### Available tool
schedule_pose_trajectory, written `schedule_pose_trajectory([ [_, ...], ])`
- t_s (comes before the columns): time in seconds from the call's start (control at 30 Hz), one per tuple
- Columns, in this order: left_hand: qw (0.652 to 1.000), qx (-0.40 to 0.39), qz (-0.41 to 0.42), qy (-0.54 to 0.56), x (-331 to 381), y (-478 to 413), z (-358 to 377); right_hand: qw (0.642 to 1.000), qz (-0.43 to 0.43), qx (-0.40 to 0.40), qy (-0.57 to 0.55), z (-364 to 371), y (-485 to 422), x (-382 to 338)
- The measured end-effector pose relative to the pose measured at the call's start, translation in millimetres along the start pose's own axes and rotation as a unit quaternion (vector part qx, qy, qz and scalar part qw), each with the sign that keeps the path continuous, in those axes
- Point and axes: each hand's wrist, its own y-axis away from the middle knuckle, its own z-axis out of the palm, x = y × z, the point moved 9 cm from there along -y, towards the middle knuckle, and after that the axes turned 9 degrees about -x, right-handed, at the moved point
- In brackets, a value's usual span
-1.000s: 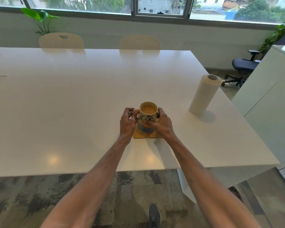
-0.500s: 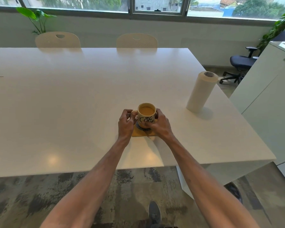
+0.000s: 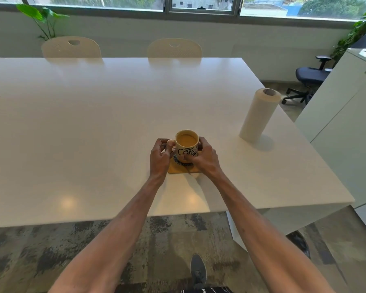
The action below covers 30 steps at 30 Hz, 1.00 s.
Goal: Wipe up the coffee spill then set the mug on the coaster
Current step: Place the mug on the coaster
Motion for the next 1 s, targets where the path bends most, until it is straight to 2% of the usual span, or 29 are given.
schedule_pose_trajectory([
  [1.0, 1.0, -0.005, 0.019, 0.008, -5.6, -1.0, 3.0, 1.0, -0.01, 0.0, 0.001, -2.7, -0.4, 1.3],
])
